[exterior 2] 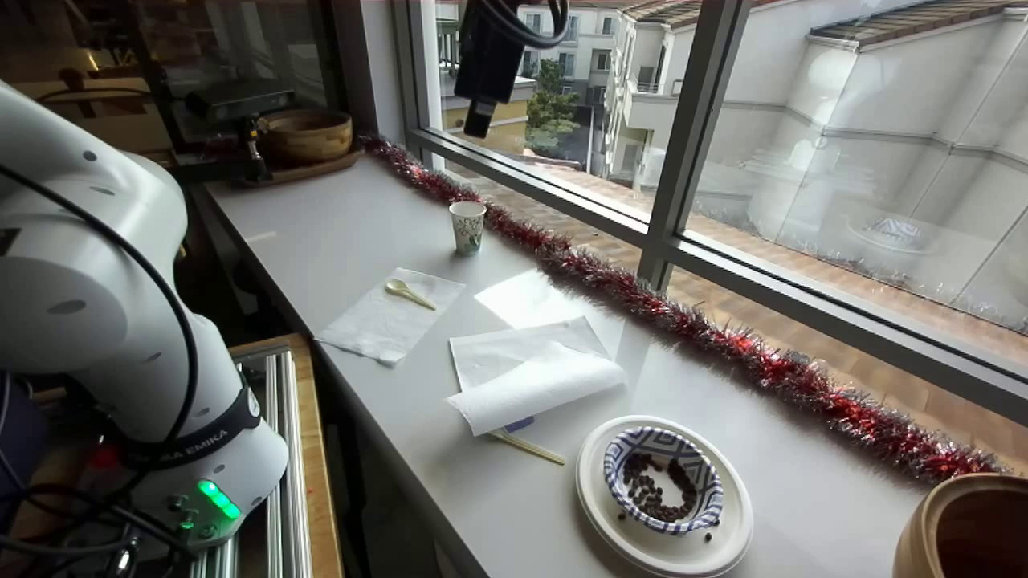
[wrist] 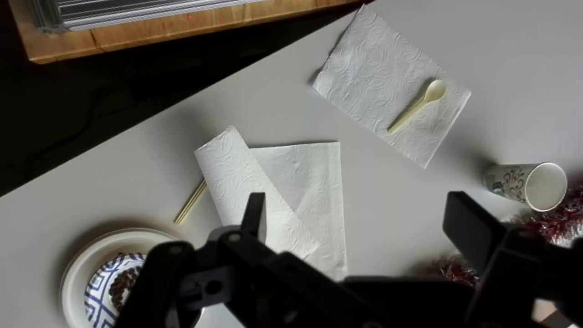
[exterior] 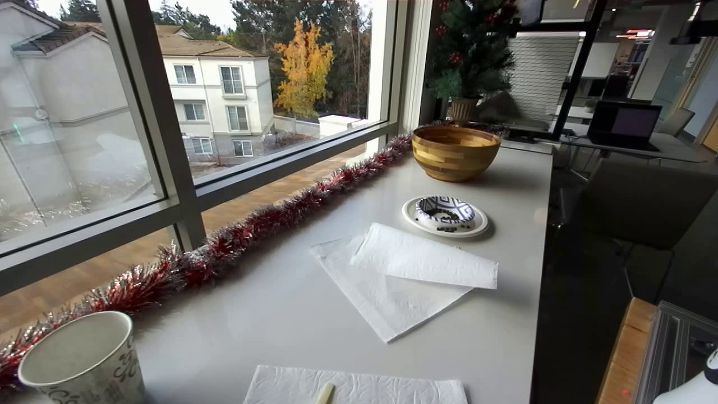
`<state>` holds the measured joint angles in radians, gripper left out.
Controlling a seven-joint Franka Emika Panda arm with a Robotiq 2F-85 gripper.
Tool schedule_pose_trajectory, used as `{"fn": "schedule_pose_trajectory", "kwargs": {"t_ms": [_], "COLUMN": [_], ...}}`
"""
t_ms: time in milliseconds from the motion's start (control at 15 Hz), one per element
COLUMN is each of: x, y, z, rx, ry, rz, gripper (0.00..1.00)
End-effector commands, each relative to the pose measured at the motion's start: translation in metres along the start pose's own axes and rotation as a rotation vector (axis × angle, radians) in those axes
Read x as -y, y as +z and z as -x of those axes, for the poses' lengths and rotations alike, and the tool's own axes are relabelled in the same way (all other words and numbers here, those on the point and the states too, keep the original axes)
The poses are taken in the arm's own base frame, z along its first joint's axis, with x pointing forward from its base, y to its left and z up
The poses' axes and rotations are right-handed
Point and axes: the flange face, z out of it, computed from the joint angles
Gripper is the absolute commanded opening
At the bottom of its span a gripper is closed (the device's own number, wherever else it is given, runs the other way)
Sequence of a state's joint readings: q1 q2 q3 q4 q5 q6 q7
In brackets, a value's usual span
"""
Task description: Move the fork backwards
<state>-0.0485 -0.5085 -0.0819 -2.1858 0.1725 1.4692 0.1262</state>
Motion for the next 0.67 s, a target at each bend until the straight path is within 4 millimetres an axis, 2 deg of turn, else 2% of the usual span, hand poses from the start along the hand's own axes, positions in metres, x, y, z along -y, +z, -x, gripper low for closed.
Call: {"fn": "schedule_pose_trajectory", "kwargs": {"t_ms": [0, 333, 600], "x": [-0.034, -0.097, -0.146], "y": [0.033, 0.108, 0.162], "z": [-0.044, -0.094, -0.113], "rx": [-0.056, -0.084, -0.091], "ry": [0.19, 0.455, 0.573], "rz": [-0.03, -0.056, -0.055], "gripper": [1.0, 1.0, 1.0]}}
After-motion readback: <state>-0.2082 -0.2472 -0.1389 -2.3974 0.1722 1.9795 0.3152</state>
